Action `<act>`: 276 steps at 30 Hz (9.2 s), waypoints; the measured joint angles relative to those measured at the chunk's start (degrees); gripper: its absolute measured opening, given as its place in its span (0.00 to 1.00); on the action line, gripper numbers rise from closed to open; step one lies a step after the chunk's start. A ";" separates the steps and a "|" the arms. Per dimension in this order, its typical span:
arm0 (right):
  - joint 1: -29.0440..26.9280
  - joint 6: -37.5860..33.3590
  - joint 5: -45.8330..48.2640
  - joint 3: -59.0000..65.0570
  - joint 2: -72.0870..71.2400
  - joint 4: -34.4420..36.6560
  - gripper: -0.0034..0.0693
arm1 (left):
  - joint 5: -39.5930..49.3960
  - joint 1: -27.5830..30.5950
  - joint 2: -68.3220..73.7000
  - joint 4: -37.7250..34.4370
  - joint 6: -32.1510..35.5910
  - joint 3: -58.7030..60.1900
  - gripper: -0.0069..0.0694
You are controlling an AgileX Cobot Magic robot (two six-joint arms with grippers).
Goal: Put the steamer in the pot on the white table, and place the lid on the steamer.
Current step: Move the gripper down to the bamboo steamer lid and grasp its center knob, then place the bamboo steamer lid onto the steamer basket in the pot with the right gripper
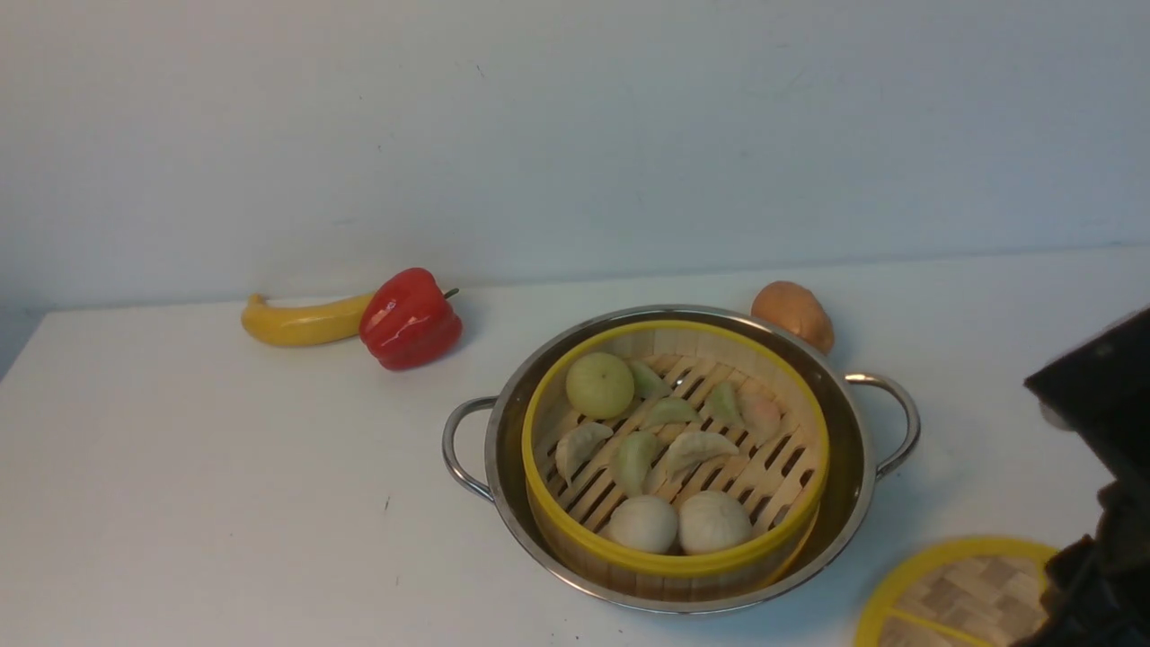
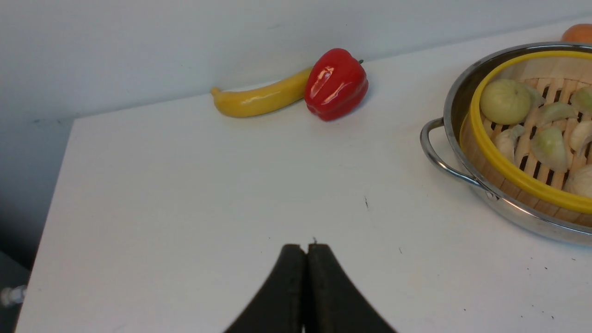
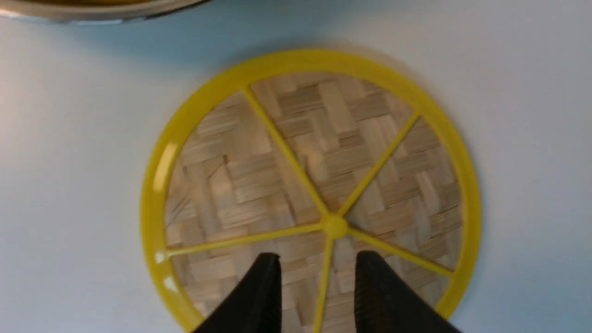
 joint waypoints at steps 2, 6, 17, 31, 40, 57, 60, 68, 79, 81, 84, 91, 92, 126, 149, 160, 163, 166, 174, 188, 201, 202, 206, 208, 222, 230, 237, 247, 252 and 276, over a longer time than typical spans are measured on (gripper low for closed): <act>0.00 -1.01 0.00 0.53 0.00 1.17 0.38 | 0.00 0.00 0.00 -0.46 0.00 0.00 0.06; -3.28 -1.87 0.05 3.68 -0.01 1.68 0.38 | 0.00 0.00 0.00 -1.70 0.24 0.00 0.06; -22.08 -12.10 0.44 11.87 -6.15 10.69 0.38 | 0.06 0.00 0.00 -2.32 0.39 0.00 0.06; -22.86 -19.41 -6.56 11.87 -5.63 18.99 0.38 | 0.01 0.00 0.00 -4.29 0.39 0.00 0.06; -22.86 -19.04 -13.26 11.87 5.71 17.47 0.38 | 0.01 0.00 0.00 -4.46 0.39 0.00 0.07; -22.86 -17.88 -17.89 11.00 12.39 15.51 0.38 | 0.01 0.00 0.00 -4.58 0.40 0.00 0.09; -22.86 -17.70 -17.71 9.44 14.33 14.64 0.38 | 0.01 0.00 0.00 -4.58 0.40 0.00 0.09; -22.86 -17.60 -15.99 8.11 17.02 14.46 0.38 | 0.01 0.00 0.00 -4.58 0.40 0.00 0.09; -22.86 -17.54 -15.74 7.94 17.43 14.46 0.38 | 0.01 0.00 0.00 -4.60 0.40 0.00 0.09; -22.86 -17.54 -15.86 7.94 17.58 14.46 0.38 | 0.01 0.00 0.00 -4.60 0.40 0.00 0.09; -22.86 -17.54 -15.94 7.94 17.62 14.46 0.38 | 0.01 0.00 0.00 -4.64 0.40 0.00 0.09; -22.86 -17.60 -16.24 7.94 17.62 14.46 0.38 | 0.01 0.00 0.00 -4.64 0.40 0.00 0.09; -22.86 -17.60 -16.24 7.94 17.65 14.46 0.38 | 0.01 0.00 0.00 -4.64 0.40 0.00 0.09; -22.86 -17.60 -9.71 5.82 20.07 12.96 0.23 | 0.01 0.00 0.00 -4.64 0.40 0.00 0.09; -22.86 -17.66 0.27 -6.02 12.86 9.14 0.23 | 0.01 0.00 0.00 -4.64 0.45 0.00 0.10; -22.91 -21.19 1.14 -20.15 15.52 16.91 0.23 | 0.01 0.00 0.00 -4.59 0.45 0.00 0.10; -22.91 -22.70 1.14 -27.09 19.74 20.83 0.23 | 0.01 0.00 0.00 -4.59 0.45 0.00 0.10; -22.22 -23.53 1.00 -33.11 23.73 23.02 0.23 | 0.01 0.00 0.00 -4.54 0.45 0.00 0.10; -13.64 -23.81 0.94 -47.31 37.07 23.08 0.23 | 0.01 0.00 0.00 -4.49 0.45 0.00 0.10; -10.38 -23.21 0.91 -50.39 45.18 21.94 0.23 | 0.01 0.00 0.00 -4.49 0.45 0.00 0.10; -10.24 -25.30 0.91 -50.50 47.56 21.94 0.23 | -0.59 0.00 0.00 -4.49 0.45 0.00 0.10; -10.24 -25.47 0.98 -51.10 48.03 21.94 0.23 | -0.87 0.00 0.00 -4.49 0.45 0.00 0.10; -10.24 -25.71 1.10 -53.43 49.14 21.94 0.23 | -1.90 0.00 0.00 -4.49 0.45 0.00 0.10; -10.24 -25.71 1.04 -54.40 49.52 21.94 0.23 | -1.90 0.00 0.00 -4.49 0.45 0.00 0.10; -10.17 -25.32 0.96 -54.95 50.69 23.71 0.23 | -1.90 0.00 0.00 -4.49 0.45 0.00 0.10; -9.69 -25.32 0.96 -54.95 50.69 23.52 0.23 | -1.90 0.00 0.00 -4.49 0.45 0.00 0.10; -9.58 -24.66 0.96 -54.95 50.69 23.52 0.23 | -1.90 0.00 0.00 -4.49 0.45 0.00 0.10; -9.58 -23.32 0.96 -54.95 49.60 21.08 0.23 | -1.90 0.00 0.00 -4.49 0.45 0.00 0.10; -9.58 -22.35 0.63 -53.12 47.23 21.76 0.23 | -1.90 0.00 0.00 -4.49 0.45 0.00 0.10; -9.58 -24.34 1.00 -48.60 46.48 19.04 0.23 | -2.67 0.00 0.00 -4.08 0.45 0.00 0.10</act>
